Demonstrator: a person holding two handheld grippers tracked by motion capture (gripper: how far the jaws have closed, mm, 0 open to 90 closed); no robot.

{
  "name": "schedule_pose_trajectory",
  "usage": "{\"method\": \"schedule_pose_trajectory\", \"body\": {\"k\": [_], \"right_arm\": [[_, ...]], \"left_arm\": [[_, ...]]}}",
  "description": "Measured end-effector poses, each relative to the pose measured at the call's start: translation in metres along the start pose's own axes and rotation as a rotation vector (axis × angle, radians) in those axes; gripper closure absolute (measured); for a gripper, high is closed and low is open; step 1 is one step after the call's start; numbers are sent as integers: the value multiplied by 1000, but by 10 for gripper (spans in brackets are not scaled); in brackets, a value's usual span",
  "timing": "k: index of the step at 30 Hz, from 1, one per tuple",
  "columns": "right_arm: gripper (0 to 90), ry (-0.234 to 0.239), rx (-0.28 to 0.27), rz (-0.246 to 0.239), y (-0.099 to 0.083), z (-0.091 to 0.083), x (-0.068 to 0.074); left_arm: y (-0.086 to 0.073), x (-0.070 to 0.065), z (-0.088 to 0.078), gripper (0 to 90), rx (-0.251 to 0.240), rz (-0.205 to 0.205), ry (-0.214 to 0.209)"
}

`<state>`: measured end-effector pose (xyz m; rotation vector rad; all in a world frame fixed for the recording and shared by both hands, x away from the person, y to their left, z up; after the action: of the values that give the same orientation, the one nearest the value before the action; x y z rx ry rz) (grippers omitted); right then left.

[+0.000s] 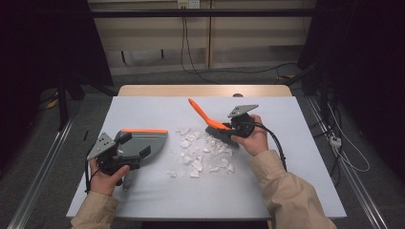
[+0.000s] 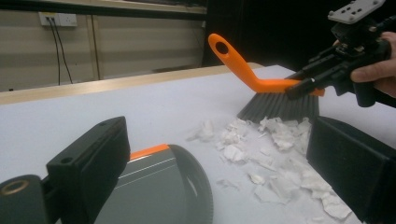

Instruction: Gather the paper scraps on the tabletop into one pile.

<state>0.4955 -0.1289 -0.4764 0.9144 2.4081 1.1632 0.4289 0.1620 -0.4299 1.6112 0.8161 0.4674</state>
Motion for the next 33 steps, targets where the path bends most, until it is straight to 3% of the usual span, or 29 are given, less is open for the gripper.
{"method": "schedule_pose_trajectory", "body": {"k": [4, 9, 15, 23, 31, 33], "right_arm": [[715, 36, -8, -9, 0, -4, 13], [715, 36, -39, -7, 5, -12, 17], [715, 3, -82, 39, 12, -24, 4], [715, -76, -111, 93, 12, -19, -19], [714, -135, -63, 88, 0, 0, -35], [712, -124, -53, 94, -2, 1, -35]], "left_arm": [[0, 0, 0, 58, 3, 7, 0], [0, -1, 0, 58, 3, 10, -3], [-1, -1, 1, 58, 4, 5, -2], [-2, -1, 2, 58, 10, 10, -5], [-2, -1, 2, 58, 13, 6, -5], [-2, -1, 2, 58, 10, 1, -4]]}}
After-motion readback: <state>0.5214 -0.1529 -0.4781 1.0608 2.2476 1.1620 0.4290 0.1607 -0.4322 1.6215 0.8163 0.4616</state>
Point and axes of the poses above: each handheld gripper's, and its own axes: z roughly forward along the jaws, y roughly out of its top, x roughly to its left, the point moved 10 cm from there along z, roughly forward along the jaws, and after that the axes turned 1 degree about -x, right-handed, at the moved point
